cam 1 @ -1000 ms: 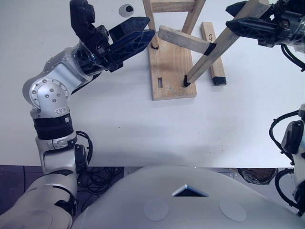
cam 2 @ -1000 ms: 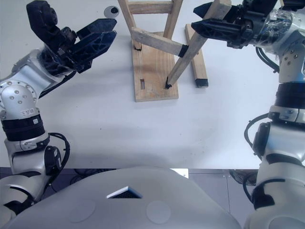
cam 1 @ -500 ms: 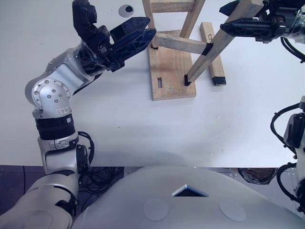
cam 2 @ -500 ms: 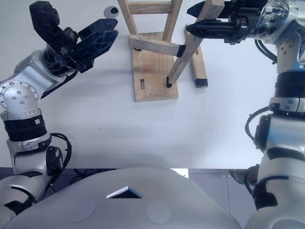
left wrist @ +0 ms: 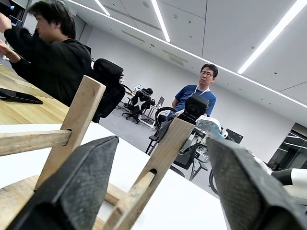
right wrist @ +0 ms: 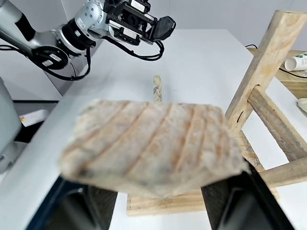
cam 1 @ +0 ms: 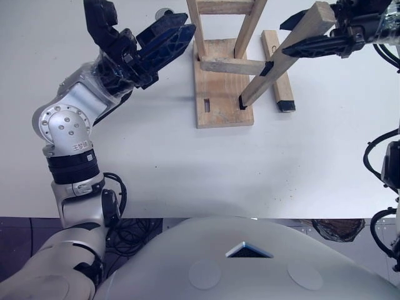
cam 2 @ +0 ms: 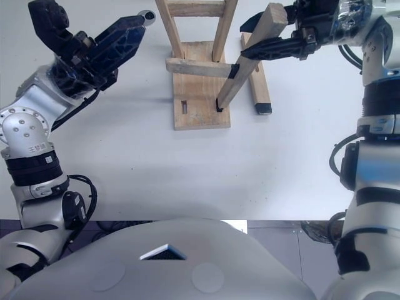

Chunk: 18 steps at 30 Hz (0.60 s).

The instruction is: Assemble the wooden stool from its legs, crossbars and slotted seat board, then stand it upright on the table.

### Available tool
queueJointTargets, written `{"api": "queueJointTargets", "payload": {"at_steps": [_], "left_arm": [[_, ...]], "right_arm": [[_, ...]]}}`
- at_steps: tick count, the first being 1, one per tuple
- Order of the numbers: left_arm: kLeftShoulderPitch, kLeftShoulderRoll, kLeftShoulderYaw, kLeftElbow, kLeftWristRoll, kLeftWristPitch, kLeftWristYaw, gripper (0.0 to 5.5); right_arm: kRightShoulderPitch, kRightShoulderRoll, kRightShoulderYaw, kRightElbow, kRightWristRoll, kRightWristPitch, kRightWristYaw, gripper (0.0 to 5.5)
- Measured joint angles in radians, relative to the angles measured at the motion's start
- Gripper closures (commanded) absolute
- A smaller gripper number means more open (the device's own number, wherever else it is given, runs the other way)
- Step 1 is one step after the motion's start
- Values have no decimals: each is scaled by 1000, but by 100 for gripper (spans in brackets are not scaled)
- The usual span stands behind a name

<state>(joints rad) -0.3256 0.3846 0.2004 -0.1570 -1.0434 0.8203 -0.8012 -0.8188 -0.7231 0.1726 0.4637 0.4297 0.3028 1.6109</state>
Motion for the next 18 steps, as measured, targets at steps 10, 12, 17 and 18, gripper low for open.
{"api": "queueJointTargets", "payload": {"at_steps": [10,12,17,18], "left_arm": [[-11,-8,38,18,0,-36,35,216],[-11,-11,38,18,0,-42,39,216],[-10,-39,37,19,2,-59,52,216],[-10,-41,37,18,2,-64,54,216]], "right_arm": [[89,-42,27,-151,-1,-11,-57,344],[58,-42,55,-146,-8,27,-59,344],[-60,-21,155,-21,-68,65,-39,344],[-62,-22,161,-16,-70,65,-38,344]]}}
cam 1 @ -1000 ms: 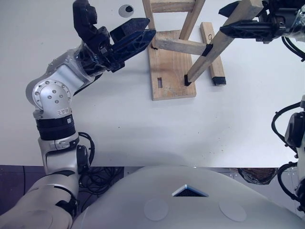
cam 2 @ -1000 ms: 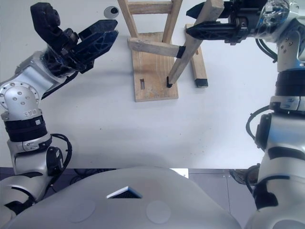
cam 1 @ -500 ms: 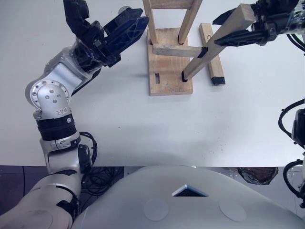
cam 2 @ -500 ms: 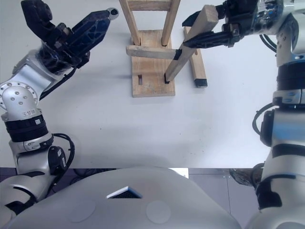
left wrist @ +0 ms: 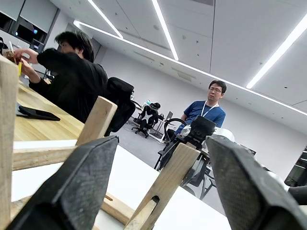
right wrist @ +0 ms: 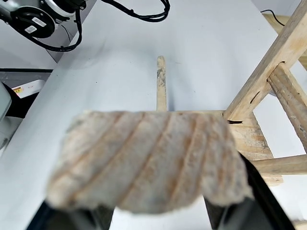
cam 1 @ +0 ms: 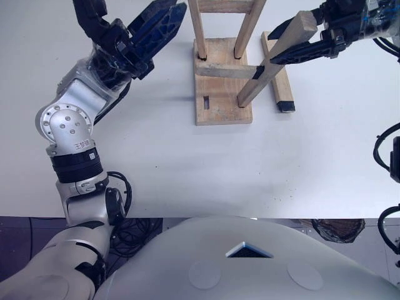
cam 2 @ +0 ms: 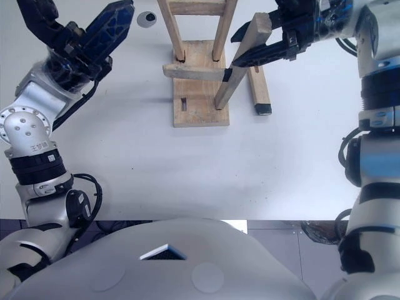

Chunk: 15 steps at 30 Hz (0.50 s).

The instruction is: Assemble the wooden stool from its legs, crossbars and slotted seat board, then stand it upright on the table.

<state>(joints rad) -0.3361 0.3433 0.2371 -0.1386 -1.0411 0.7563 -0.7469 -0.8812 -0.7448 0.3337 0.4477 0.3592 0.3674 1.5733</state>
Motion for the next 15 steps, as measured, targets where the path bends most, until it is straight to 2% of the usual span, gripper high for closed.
{"api": "queueJointTargets", "payload": {"at_steps": [5,7,11,13,15], "left_arm": [[11,-7,1,-2,0,-1,6,216],[13,-7,1,-2,0,-1,7,216],[16,-6,6,1,9,-22,15,216],[16,-8,5,2,9,-23,17,216],[17,-8,5,-1,9,-24,18,216]], "right_arm": [[53,-18,-21,-89,8,-40,-20,344],[84,-17,-31,-127,13,-51,-44,301],[280,30,80,-76,-115,-48,-80,235],[239,25,71,-60,-129,-59,-66,202],[173,23,50,-52,-135,-74,-46,198]]}}
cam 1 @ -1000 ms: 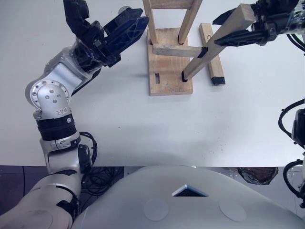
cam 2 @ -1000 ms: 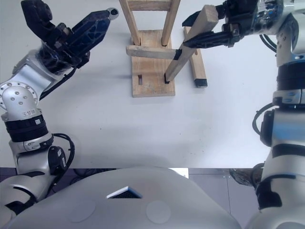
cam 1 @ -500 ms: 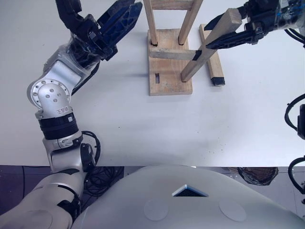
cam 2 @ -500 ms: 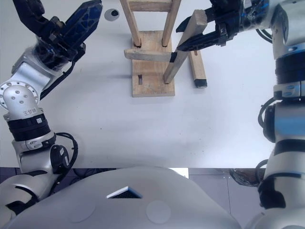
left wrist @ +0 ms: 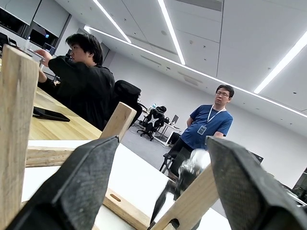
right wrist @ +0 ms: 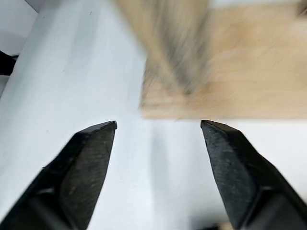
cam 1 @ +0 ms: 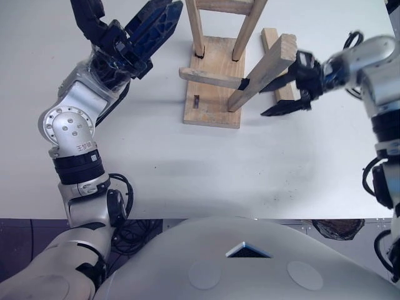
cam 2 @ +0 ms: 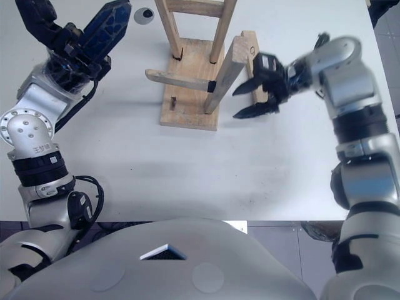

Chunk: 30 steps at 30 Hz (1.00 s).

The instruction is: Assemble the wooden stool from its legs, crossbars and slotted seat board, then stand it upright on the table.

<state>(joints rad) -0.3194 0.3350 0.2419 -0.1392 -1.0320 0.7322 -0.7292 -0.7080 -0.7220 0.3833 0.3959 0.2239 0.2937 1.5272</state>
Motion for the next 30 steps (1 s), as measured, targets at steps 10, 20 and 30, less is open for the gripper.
{"api": "queueJointTargets", "payload": {"at_steps": [10,20,30], "left_arm": [[21,4,71,-15,15,-51,111,216],[-23,-29,45,67,119,-129,170,216],[-12,-28,-27,68,218,-174,135,159]], "right_arm": [[378,88,-352,-328,-52,427,-644,114],[528,321,-427,-433,-88,538,-1081,185],[539,326,-428,-375,-105,411,-1165,336]]}}
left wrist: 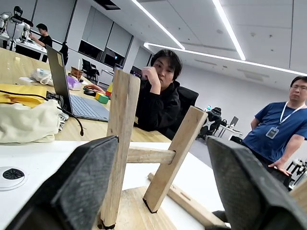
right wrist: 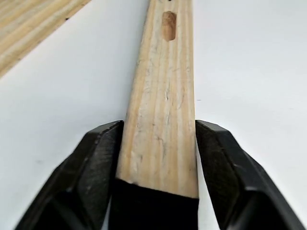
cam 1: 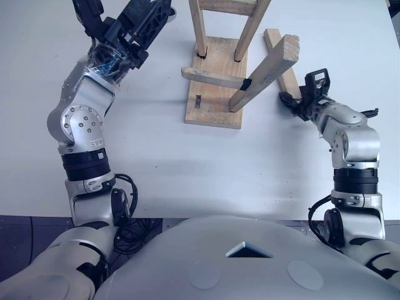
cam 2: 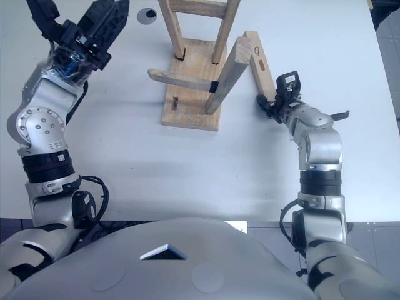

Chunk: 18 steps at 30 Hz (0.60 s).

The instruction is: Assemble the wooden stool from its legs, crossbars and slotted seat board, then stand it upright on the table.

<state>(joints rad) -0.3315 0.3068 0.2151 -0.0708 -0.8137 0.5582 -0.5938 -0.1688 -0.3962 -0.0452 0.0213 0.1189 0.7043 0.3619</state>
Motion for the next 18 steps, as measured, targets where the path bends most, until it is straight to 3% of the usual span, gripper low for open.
{"api": "queueJointTargets", "payload": {"at_steps": [6,9,11,14,18], "left_arm": [[-43,35,81,-31,-247,150,-88,76],[-122,43,104,-29,-390,230,-113,19],[-185,43,110,-18,-479,273,-118,10],[-281,34,127,32,-567,297,-109,10],[-363,3,121,64,-581,286,-100,10]], "right_arm": [[-44,-13,-143,-1,34,-153,-46,343],[-160,-36,-201,-81,160,-221,71,343],[-273,-56,-245,-181,326,-220,200,343],[-363,-109,-218,-287,537,-134,401,343],[-361,-150,-129,-415,670,-28,517,343]]}}
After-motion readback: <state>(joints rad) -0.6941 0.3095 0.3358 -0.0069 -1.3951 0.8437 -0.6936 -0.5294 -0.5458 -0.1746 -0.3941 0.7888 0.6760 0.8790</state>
